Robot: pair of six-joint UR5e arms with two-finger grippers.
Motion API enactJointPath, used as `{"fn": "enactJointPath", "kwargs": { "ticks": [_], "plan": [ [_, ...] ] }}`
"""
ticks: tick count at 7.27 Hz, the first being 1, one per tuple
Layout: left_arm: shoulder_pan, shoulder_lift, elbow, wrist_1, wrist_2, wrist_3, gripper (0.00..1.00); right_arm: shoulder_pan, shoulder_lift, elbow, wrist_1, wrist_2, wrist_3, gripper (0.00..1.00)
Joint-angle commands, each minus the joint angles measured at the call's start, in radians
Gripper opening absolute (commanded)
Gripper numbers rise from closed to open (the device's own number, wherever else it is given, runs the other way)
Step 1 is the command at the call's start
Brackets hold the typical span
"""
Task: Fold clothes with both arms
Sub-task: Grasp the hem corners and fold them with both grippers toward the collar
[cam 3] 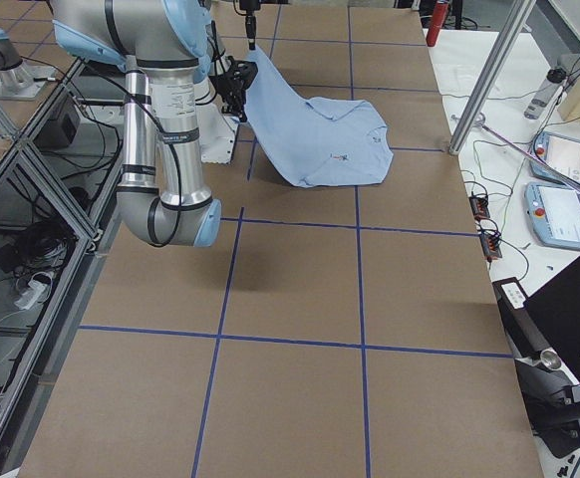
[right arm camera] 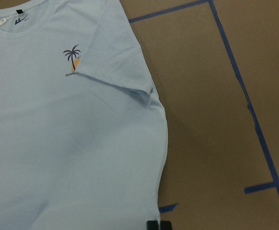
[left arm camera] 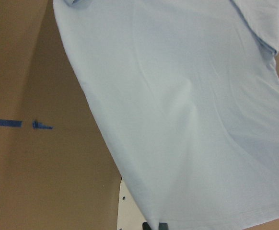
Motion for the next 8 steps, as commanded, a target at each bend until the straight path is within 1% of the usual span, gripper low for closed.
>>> {"fn": "enactJointPath", "kwargs": {
  "ticks": [1,2,3,4,5,6,7,8],
  "plan": [
    [-0.238,-0.168,0.13,0.129,-0.102,0.221,0.0,0.246,0.084,-0.115,0.002,0.127,-0.21,0.0],
    [-0.295,-0.238,0.231,0.141,-0.102,0.264,0.0,0.335,0.122,-0.2,0.039,0.17,-0.252,0.0],
    [-0.367,-0.282,0.321,0.139,-0.105,0.344,0.0,0.404,0.124,-0.312,0.155,0.192,-0.303,0.0],
    [-0.427,-0.303,0.397,0.136,-0.105,0.413,0.0,0.454,0.124,-0.441,0.27,0.209,-0.329,0.0],
    [-0.461,-0.342,0.482,0.132,-0.102,0.453,0.0,0.49,0.124,-0.56,0.394,0.209,-0.349,0.0],
    [-0.465,-0.398,0.585,0.119,-0.098,0.453,0.0,0.523,0.132,-0.672,0.492,0.209,-0.361,0.0],
    [-0.463,-0.431,0.691,0.048,-0.083,0.452,0.0,0.547,0.135,-0.757,0.568,0.209,-0.378,0.0],
    [-0.465,-0.432,0.801,-0.076,-0.055,0.452,0.0,0.561,0.184,-0.854,0.6,0.208,-0.386,0.0]
  ]
}}
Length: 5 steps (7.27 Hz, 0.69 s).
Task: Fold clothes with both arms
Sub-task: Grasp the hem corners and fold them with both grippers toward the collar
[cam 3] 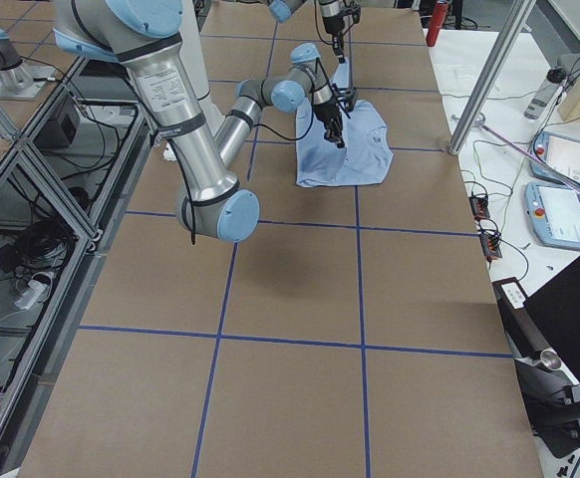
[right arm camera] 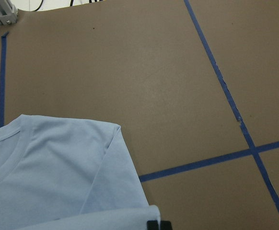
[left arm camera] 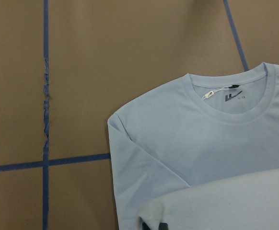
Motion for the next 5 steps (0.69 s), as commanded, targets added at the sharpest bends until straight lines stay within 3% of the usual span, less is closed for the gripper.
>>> {"fn": "enactJointPath", "kwargs": {
  "ticks": [1,3,5],
  "plan": [
    [-0.007,-0.023,0.229,-0.211,0.037,0.004,0.0,0.027,0.1,-0.224,0.076,-0.002,-0.015,0.0],
    [-0.004,-0.064,0.372,-0.274,0.075,0.004,0.0,0.026,0.12,-0.356,0.197,-0.005,-0.018,0.0],
    [0.013,-0.078,0.434,-0.317,0.086,0.004,0.0,0.024,0.128,-0.408,0.237,-0.005,-0.018,0.0]
  ]
}}
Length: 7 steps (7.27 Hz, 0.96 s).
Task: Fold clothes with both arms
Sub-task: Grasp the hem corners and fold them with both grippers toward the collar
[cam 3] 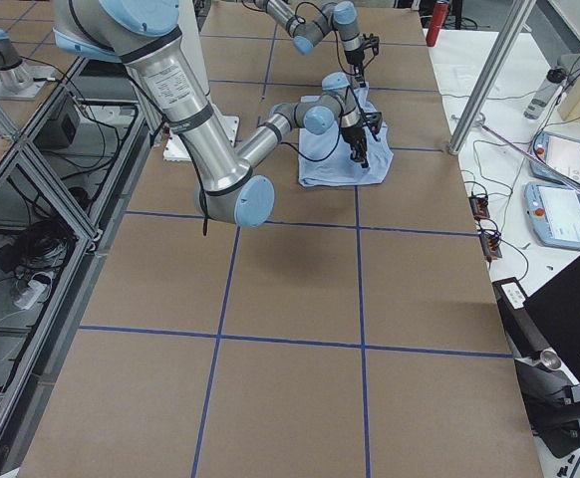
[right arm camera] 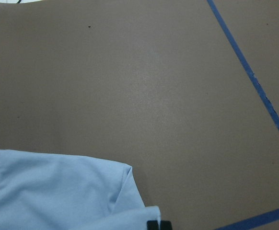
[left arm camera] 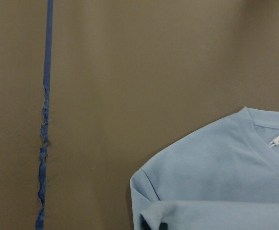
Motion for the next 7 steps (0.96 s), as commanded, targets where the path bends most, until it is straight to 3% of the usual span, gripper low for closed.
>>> {"fn": "enactJointPath", "kwargs": {
  "ticks": [1,5,7],
  "plan": [
    [0.022,-0.007,0.04,-0.023,0.007,0.0,0.0,-0.001,0.003,-0.041,0.028,-0.002,-0.003,0.0],
    [0.025,-0.03,0.06,-0.028,0.007,0.002,0.0,0.016,0.031,-0.049,0.031,-0.003,-0.009,0.0],
    [0.025,-0.032,0.06,-0.028,0.007,0.002,0.0,0.037,0.086,-0.138,0.034,-0.003,-0.031,0.0]
  ]
}}
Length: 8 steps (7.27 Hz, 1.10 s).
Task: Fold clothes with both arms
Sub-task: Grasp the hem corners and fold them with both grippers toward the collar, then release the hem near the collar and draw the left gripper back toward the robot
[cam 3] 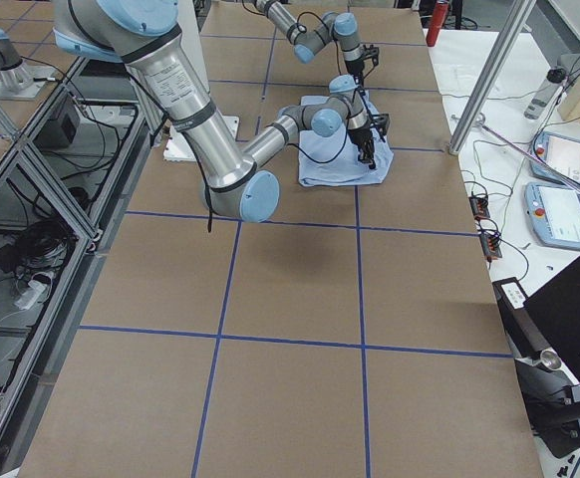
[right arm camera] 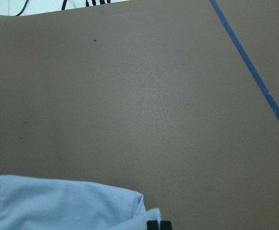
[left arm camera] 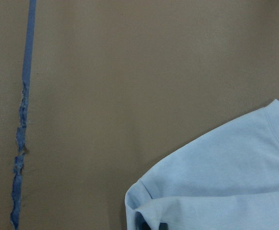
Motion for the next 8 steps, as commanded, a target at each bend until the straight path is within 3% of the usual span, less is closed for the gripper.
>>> {"fn": "enactJointPath", "kwargs": {
  "ticks": [1,6,7,8],
  "plan": [
    [-0.001,-0.001,0.001,0.0,0.0,0.0,0.0,0.013,0.035,-0.072,0.023,0.0,-0.013,0.0],
    [-0.003,0.0,0.021,-0.009,0.002,0.014,0.0,-0.013,0.026,-0.103,0.045,-0.003,-0.013,0.0],
    [-0.003,0.0,0.021,-0.012,0.0,0.014,0.15,-0.014,0.026,-0.103,0.048,-0.005,-0.01,0.44],
    [-0.005,0.009,0.019,-0.049,-0.002,0.018,0.99,-0.026,0.018,-0.106,0.067,-0.026,-0.013,0.99]
  ]
}}
